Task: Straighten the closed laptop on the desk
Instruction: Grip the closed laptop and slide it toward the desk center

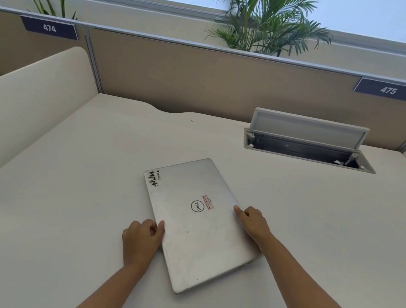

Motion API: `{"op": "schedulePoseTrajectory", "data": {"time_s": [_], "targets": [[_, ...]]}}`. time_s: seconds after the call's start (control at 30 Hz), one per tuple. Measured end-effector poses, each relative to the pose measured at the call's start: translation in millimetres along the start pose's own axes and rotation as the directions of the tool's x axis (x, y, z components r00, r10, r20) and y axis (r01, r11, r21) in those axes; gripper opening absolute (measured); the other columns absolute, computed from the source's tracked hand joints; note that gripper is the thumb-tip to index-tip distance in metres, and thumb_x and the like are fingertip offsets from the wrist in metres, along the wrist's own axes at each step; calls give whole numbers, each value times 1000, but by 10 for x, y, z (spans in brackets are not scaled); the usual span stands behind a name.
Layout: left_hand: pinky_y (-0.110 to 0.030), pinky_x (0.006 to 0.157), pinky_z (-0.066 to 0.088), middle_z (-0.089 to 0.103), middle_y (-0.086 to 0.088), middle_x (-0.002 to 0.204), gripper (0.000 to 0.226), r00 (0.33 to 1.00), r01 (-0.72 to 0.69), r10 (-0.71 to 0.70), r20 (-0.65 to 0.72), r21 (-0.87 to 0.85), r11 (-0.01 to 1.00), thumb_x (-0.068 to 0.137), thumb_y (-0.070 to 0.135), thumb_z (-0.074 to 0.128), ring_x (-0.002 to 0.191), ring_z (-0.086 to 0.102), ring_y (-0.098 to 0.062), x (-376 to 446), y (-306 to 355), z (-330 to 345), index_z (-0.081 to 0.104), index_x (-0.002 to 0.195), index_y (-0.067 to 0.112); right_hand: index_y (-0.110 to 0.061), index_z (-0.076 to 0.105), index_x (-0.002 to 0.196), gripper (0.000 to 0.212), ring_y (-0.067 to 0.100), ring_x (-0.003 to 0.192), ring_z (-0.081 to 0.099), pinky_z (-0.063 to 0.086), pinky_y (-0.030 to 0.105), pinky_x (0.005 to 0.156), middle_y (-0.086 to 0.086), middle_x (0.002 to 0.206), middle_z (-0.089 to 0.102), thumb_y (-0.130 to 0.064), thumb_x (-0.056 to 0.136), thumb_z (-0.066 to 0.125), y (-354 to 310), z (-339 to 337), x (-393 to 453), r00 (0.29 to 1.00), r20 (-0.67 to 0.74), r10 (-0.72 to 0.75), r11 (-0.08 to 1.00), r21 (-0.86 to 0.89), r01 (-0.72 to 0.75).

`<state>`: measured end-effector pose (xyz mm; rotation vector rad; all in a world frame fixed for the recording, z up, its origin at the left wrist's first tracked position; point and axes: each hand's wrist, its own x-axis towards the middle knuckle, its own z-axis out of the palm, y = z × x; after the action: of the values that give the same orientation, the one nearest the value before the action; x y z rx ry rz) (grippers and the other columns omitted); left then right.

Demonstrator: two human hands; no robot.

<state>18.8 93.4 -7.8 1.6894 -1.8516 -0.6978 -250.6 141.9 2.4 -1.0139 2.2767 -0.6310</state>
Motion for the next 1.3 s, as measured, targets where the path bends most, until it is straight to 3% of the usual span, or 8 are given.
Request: {"op": "schedulePoseTrajectory", "data": {"time_s": [0.17, 0.27, 0.5, 0.67, 0.97, 1.3], "targets": [[-38, 79, 38, 61, -13, 64, 34, 1000, 0, 0, 3, 24, 1000, 86, 30, 57, 72, 51, -29, -2, 6, 8, 48, 59, 12, -21, 31, 61, 44, 11, 63, 35, 28, 29, 61, -4, 73, 38, -50, 94, 35, -3, -26, 22, 999, 35, 14, 999, 49, -16], [-38, 77, 38, 61, -14, 63, 34, 1000, -7, 7, 1, 31, 1000, 86, 30, 57, 72, 51, -30, -7, 1, 6, 48, 59, 11, -21, 31, 62, 43, 11, 62, 36, 27, 27, 56, -4, 73, 38, -49, 94, 37, 10, -9, 17, 1000, 28, 4, 999, 36, -5], [-37, 77, 38, 61, -13, 63, 33, 1000, -7, 7, -2, 22, 1000, 85, 31, 58, 71, 51, -29, -2, 0, 6, 49, 59, 12, -12, 44, 77, 41, 24, 87, 48, 35, 32, 76, 8, 95, 50, -43, 98, 28, 25, 12, 31, 1000, 3, -11, 1000, 14, 11], [-37, 74, 36, 53, -8, 58, 34, 1000, -5, 5, 1, 35, 999, 84, 30, 60, 69, 50, -29, -11, 10, 5, 47, 57, 13, -20, 35, 64, 40, 20, 75, 45, 33, 32, 68, 3, 87, 47, -44, 95, 36, 30, 7, 19, 1000, 4, -21, 1000, -2, 21], [-36, 73, 36, 44, -1, 52, 34, 1000, -17, 16, 8, 66, 998, 83, 29, 60, 65, 45, -27, -15, 34, 5, 46, 57, 12, -21, 32, 61, 40, 12, 61, 36, 27, 25, 54, -3, 72, 39, -41, 93, 44, 47, 9, -1, 997, -36, -61, 998, 10, 62], [-34, 67, 31, 57, -14, 53, 34, 998, -47, 53, -35, 165, 985, 87, 22, 52, 60, 43, -28, -8, 15, 68, 53, 58, 5, -19, 32, 61, 41, 13, 61, 35, 28, 27, 55, -4, 67, 39, -39, 92, 49, 55, -1, -24, 995, -73, -72, 995, 58, 76]]}}
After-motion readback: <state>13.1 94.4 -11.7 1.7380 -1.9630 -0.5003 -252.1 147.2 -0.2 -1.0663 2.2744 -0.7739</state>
